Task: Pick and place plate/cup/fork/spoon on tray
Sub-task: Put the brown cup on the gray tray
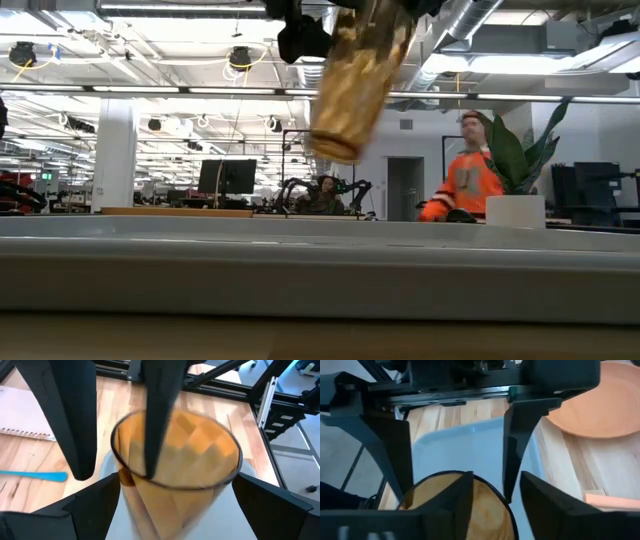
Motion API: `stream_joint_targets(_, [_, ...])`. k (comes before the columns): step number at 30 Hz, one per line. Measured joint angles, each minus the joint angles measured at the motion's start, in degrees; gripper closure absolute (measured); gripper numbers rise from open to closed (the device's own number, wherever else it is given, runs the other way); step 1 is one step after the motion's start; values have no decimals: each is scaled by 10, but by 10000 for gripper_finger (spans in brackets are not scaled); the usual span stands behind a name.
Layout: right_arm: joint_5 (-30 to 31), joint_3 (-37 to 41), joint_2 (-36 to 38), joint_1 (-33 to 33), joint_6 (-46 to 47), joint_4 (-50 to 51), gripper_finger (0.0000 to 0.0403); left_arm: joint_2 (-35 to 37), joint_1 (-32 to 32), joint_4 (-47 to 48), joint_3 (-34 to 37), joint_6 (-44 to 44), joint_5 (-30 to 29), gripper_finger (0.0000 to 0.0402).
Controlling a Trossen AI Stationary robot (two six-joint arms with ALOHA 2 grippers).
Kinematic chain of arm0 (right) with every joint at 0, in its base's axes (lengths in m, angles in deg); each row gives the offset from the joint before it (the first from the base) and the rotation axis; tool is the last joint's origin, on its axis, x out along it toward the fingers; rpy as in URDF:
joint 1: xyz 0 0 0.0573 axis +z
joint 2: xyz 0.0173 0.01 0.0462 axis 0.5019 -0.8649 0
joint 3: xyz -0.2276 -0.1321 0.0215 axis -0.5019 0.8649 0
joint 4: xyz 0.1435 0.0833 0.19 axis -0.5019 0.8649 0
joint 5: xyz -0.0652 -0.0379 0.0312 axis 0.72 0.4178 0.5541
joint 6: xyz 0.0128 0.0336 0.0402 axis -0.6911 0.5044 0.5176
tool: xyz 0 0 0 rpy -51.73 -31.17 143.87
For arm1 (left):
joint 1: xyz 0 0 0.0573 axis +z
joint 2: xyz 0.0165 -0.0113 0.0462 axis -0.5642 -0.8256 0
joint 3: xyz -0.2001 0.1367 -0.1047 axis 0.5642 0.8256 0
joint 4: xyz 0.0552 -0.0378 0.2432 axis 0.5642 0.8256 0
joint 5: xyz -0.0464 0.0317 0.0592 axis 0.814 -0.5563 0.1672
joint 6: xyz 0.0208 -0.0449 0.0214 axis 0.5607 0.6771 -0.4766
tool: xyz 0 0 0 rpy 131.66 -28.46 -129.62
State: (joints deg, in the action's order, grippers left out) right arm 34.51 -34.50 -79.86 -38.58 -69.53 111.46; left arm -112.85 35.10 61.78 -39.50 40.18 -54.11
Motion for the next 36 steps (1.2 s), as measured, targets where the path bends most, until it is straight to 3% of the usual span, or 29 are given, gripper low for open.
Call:
stream_joint_targets(6, [-30,1,5,-6,0,3,174,0,0,12,4,-7,-3,37])
stream_joint_targets(17, [-56,3,94,-39,7,15,190,2,1,20,4,-24,-24,60])
stream_joint_targets(24, [-49,3,148,-49,15,81,192,3,3,36,4,-34,-36,65])
stream_joint_targets(32, [5,4,141,-18,6,193,196,63,6,157,4,-13,-13,65])
stream_joint_targets(36, [42,6,91,20,-30,189,196,116,-12,247,4,19,-44,65])
